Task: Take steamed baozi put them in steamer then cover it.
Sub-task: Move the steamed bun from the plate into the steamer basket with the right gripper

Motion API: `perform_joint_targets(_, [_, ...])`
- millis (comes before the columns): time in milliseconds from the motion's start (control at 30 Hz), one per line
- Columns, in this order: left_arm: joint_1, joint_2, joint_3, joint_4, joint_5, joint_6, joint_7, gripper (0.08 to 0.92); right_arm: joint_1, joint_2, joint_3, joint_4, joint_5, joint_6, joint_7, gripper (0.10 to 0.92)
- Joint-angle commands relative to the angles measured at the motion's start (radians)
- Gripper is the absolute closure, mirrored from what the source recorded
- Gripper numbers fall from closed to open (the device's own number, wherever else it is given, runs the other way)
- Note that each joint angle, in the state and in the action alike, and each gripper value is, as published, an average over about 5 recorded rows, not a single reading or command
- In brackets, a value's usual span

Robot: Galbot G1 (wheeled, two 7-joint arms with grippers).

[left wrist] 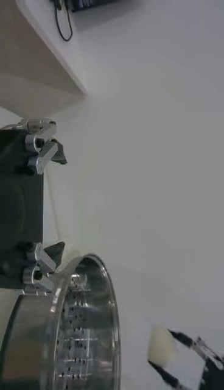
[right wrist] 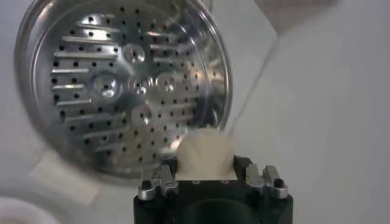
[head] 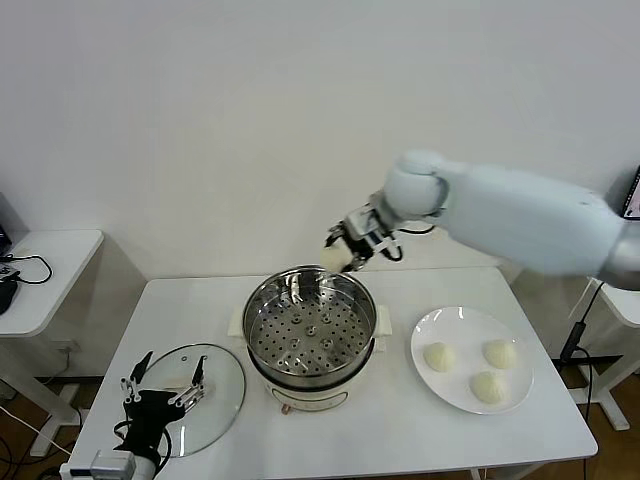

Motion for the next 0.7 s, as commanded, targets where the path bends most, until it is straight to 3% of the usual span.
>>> perform_joint_targets(33, [0.0,-0.001,-0.012,-0.001,-0.005,0.001,0.0,0.177,-0.037,0.187,-0.063,-0.098,-0.109,0.154,0.034,0.44])
perform_joint_targets(267, [-0.006,-0.002,-0.012,0.007,-0.006,0.0,0.001,0.177,-0.104,0.231,-0.078,-0.201,-0.274,0.26,0.054,0.44])
perform_joint_targets(700, [-0.016,-0.007,-0.015,0.012,-0.01,-0.001,0.001,0.177,-0.158,0.256,-0.08,-0.264,-0.393,0.364,0.093,0.44])
